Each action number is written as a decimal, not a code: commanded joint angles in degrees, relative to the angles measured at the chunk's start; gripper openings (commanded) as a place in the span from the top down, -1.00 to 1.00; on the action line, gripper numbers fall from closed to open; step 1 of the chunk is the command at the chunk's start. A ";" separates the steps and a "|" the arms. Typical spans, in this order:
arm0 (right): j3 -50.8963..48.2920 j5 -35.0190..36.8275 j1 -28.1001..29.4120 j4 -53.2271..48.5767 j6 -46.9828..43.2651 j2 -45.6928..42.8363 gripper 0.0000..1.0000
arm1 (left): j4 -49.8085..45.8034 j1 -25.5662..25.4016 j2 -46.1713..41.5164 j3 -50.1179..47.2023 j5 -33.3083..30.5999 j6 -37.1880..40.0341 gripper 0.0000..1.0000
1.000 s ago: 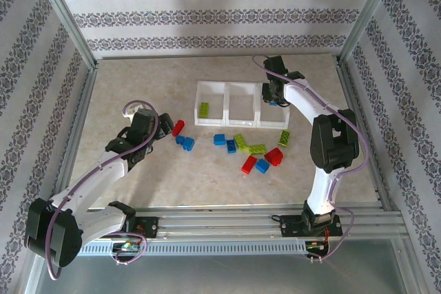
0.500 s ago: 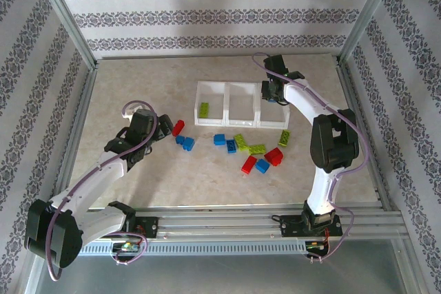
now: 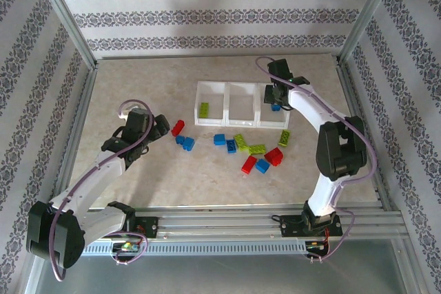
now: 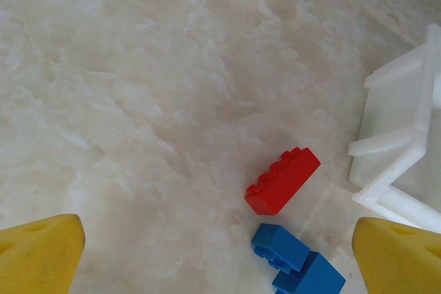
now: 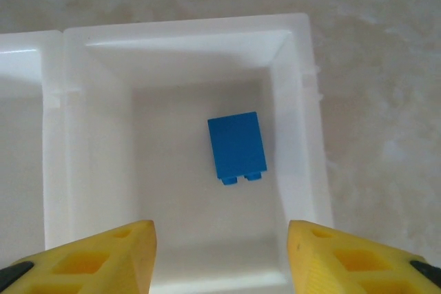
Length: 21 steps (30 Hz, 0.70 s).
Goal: Sort the legos into containers by color
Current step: Place the lego in the container, then pick up the lego from the center of the table.
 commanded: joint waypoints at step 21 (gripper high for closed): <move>-29.32 5.30 -0.09 -3.21 12.45 -34.38 -0.97 | -0.24 4.16 18.47 10.39 15.03 10.34 -0.99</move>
